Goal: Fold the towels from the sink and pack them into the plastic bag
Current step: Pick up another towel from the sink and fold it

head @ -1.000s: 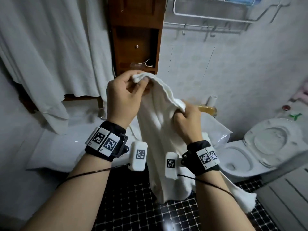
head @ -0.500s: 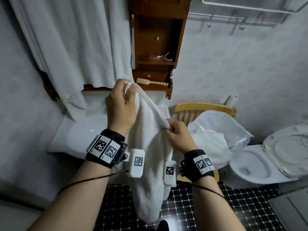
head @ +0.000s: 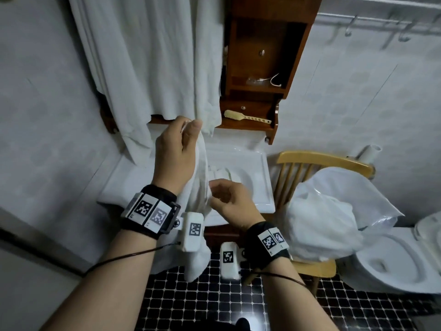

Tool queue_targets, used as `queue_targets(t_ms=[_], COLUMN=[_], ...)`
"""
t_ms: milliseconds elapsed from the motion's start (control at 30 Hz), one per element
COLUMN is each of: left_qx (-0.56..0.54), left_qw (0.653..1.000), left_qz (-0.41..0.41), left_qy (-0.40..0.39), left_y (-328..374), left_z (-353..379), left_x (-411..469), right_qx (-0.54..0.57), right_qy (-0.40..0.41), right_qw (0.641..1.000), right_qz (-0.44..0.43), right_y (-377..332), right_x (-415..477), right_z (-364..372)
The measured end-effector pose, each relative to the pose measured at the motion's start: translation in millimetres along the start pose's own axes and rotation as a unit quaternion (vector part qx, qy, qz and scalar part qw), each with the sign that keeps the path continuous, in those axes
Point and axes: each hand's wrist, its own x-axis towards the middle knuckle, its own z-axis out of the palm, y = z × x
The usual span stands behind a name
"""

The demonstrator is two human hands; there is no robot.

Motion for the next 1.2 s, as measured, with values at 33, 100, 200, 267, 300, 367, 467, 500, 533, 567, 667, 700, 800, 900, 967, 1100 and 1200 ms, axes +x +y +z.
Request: queue_targets(t_ms=[33, 100, 200, 267, 300, 367, 467, 500, 533, 567, 667, 700, 800, 900, 967, 1100, 1200], left_qx=[0.004, 0.01, 0.016, 0.025, 0.032, 0.04, 0.036, 0.035, 0.035, 0.035, 0.035, 0.035, 0.035, 0.035, 0.052, 0.07, 0.071], left_qw=[1.0, 0.999, 0.997, 0.996, 0.996, 0.996, 0.996, 0.997, 0.997, 0.997, 0.998, 0.998, 0.999, 0.997, 0.994, 0.99, 0.987], left_qz=[0.003, 0.008, 0.014, 0.015, 0.016, 0.016, 0.013, 0.011, 0.012, 0.012, 0.012, 0.011, 0.013, 0.002, -0.006, -0.009, -0.009], left_qy=[-0.012, -0.037, -0.069, -0.079, -0.08, -0.078, -0.076, -0.073, -0.07, -0.066, -0.054, -0.046, -0.006, 0.064, 0.101, 0.123, 0.142], left_y=[-3.1, -8.4, -14.7, -17.6, -19.1, -22.2, -27.9, -29.6, -30.5, -30.5, -27.5, -27.5, -28.2, -24.4, -21.4, -20.8, -18.1], left_z=[-2.3, -4.7, -7.3, -10.7, -11.7, -12.1, -11.1, -10.2, -9.1, -7.6, -3.4, -2.4, -2.9, -11.1, -16.1, -14.4, -11.8], left_x=[-0.1, -0.6, -2.6, -3.7, -4.6, -6.2, -7.5, -8.0, -8.3, -8.8, -10.6, -10.9, -11.5, -6.9, -2.3, 0.1, -1.8], right_qx=[-0.026, -0.081, -0.098, -0.049, -0.023, -0.015, -0.066, -0.085, -0.1, -0.109, -0.148, -0.173, -0.238, -0.298, -0.301, -0.229, -0.237], right_qy=[0.023, 0.048, 0.05, 0.047, 0.047, 0.033, -0.03, -0.04, -0.034, -0.018, 0.031, 0.039, 0.059, 0.031, 0.061, 0.217, 0.092], right_qw=[0.999, 0.994, 0.987, 0.989, 0.99, 0.993, 0.994, 0.992, 0.992, 0.991, 0.987, 0.983, 0.968, 0.934, 0.914, 0.924, 0.944], right_qz=[-0.018, -0.062, -0.114, -0.132, -0.131, -0.114, -0.085, -0.079, -0.073, -0.071, -0.052, -0.04, 0.054, 0.196, 0.266, 0.217, 0.21], right_y=[-2.1, -5.9, -13.2, -21.0, -21.5, -19.1, -6.7, -3.2, 0.8, 5.4, 13.7, 17.8, 41.5, 82.7, 105.7, 105.6, 102.3], right_x=[3.8, 10.2, 15.4, 14.7, 14.9, 17.8, 23.0, 22.6, 22.3, 22.3, 24.6, 26.0, 26.1, 17.4, 11.3, 10.1, 13.9], right_z=[6.8, 15.3, 20.6, 23.1, 23.2, 20.6, 17.7, 18.3, 19.2, 20.9, 23.6, 23.2, 16.4, 5.0, -3.6, -16.8, -21.1])
